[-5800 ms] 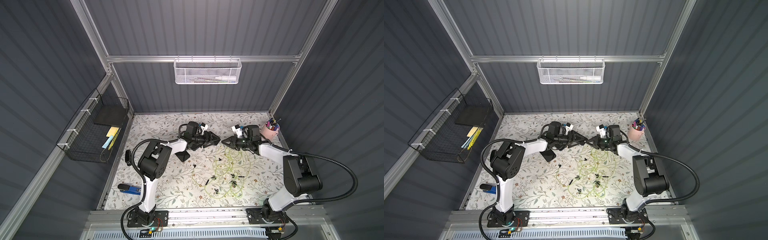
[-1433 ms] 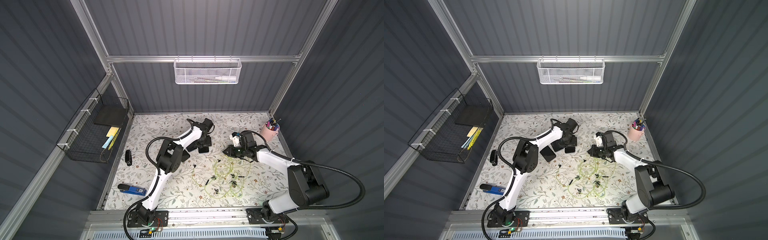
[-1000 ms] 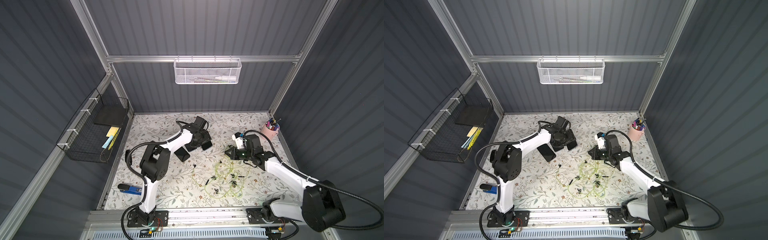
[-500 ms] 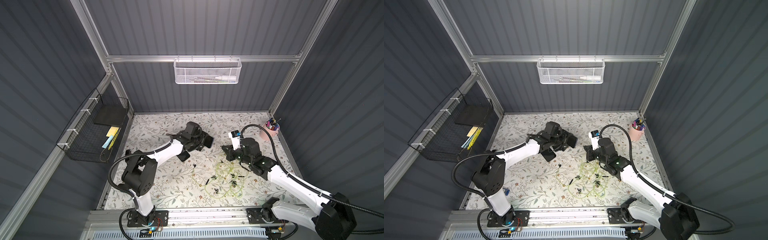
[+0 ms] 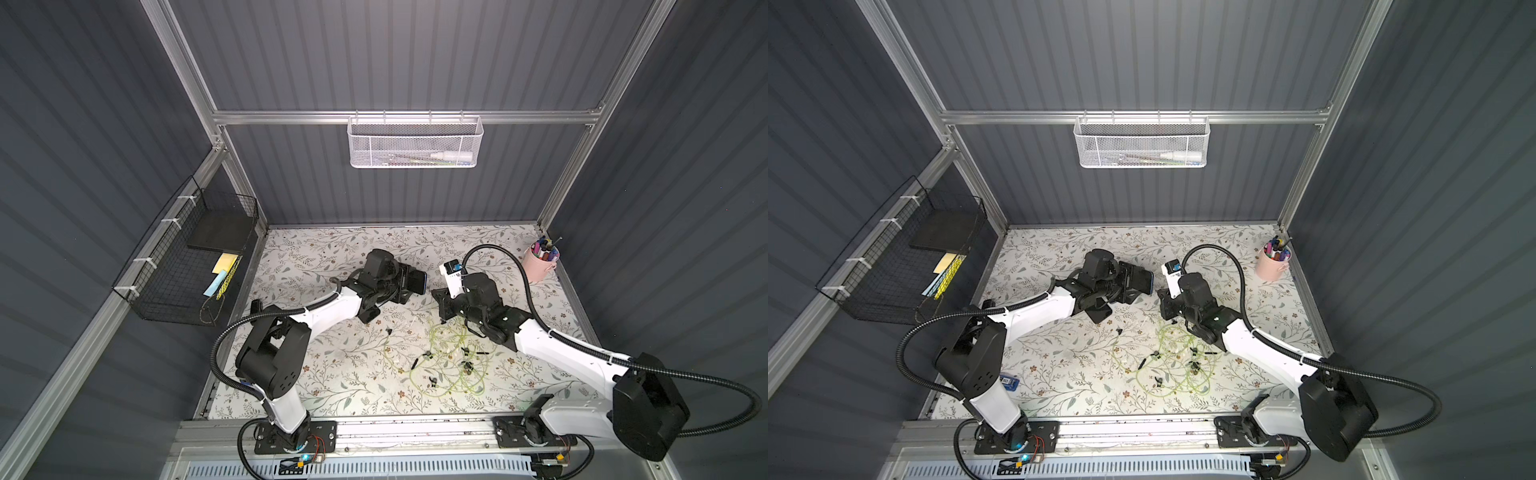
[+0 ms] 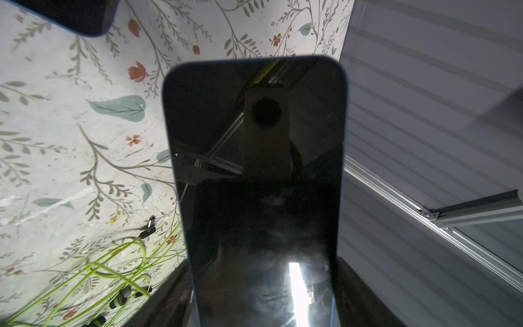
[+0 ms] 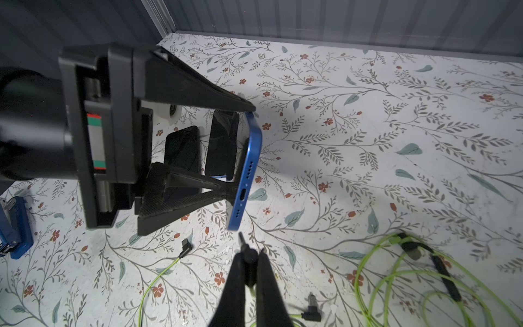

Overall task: Plug wired earphones into phones
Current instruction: Insert the wired earphone into the phone.

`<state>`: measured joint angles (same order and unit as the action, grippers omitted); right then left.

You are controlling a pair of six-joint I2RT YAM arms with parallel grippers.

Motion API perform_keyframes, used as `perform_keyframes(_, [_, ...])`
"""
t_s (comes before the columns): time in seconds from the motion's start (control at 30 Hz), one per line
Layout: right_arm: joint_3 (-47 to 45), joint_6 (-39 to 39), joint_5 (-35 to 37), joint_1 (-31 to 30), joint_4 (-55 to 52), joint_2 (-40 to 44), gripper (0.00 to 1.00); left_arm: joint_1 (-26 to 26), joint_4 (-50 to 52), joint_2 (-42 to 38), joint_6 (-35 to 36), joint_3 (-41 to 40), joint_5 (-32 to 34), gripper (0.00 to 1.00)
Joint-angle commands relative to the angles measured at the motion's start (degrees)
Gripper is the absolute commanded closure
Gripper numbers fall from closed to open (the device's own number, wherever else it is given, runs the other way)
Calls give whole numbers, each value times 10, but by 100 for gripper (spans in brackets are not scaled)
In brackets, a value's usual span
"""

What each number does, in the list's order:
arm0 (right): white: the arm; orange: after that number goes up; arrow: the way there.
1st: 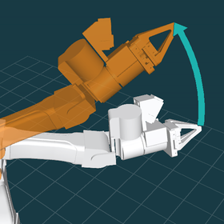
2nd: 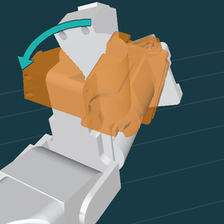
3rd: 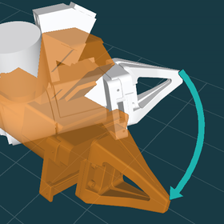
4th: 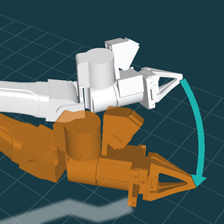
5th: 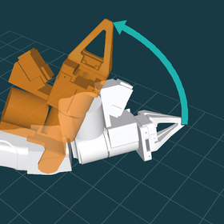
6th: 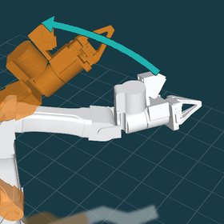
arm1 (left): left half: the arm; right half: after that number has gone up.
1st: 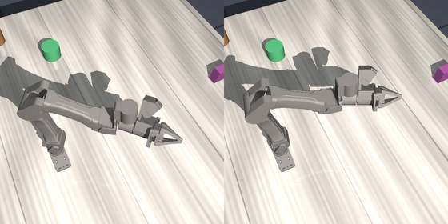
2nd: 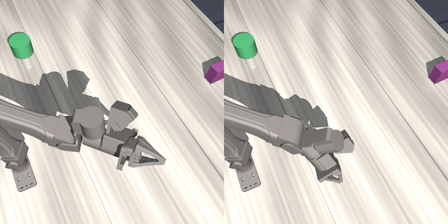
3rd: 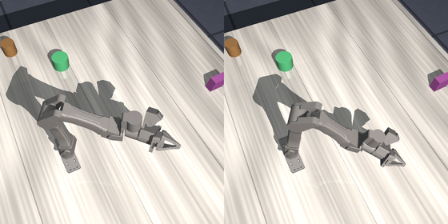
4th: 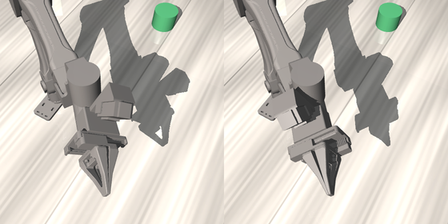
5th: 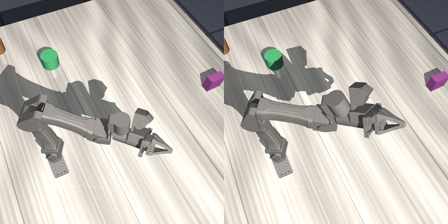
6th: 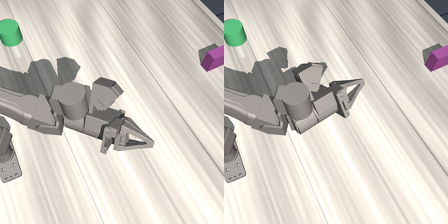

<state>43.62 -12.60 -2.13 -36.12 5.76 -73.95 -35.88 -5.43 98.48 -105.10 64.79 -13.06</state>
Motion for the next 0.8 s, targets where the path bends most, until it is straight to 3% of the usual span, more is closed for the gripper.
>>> perform_keyframes(0.0, [22, 5, 3, -2, 21, -6, 100, 5, -32, -18, -6, -3, -13, 100])
perform_keyframes(0.77, [46, -8, 21, -1, 17, -39, 100, 5, -58, -17, -6, -15, -15, 100])
